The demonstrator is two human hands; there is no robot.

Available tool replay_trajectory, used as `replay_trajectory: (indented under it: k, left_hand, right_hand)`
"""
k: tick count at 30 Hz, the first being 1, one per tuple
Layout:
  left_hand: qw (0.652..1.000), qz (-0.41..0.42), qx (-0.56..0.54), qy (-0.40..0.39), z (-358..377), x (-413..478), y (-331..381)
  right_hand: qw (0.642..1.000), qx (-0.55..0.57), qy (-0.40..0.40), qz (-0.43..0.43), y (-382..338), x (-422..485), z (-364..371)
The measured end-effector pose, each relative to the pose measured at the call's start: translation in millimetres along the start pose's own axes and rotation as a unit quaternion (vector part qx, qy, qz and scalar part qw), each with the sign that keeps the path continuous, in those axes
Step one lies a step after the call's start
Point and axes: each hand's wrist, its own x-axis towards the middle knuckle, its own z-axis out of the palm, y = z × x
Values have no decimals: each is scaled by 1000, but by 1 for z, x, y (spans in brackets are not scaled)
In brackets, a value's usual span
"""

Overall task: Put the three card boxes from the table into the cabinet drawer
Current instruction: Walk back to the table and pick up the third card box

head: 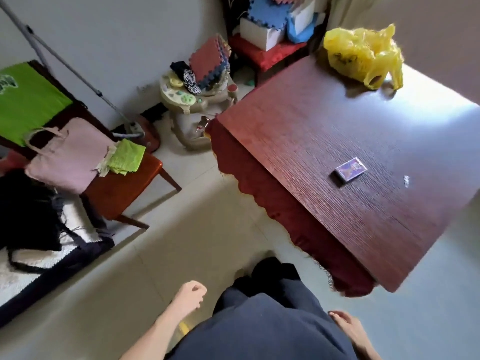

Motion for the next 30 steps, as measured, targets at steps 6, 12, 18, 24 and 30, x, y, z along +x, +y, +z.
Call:
replay_trajectory:
  k: [6, 12, 18, 24, 30]
  left_hand:
    - [995, 82, 45, -17, -25, 51, 126]
    - [984, 117, 125, -56, -32, 86, 189]
    - [963, 120, 231, -76, -52, 125, 219]
    - [946, 126, 280, -106, -52, 155, 280]
    - [947, 170, 235, -139, -35, 167, 341]
  right_hand:
    - [994, 68, 16, 82, 4, 9, 28]
    - [978, 179, 44, 95, -45, 37, 26]
    - [951, 289, 105, 21, -114, 56, -8]
    - [954, 258, 146, -46, -189, 74, -65]
    - [969, 68, 228, -70, -267, 116, -140]
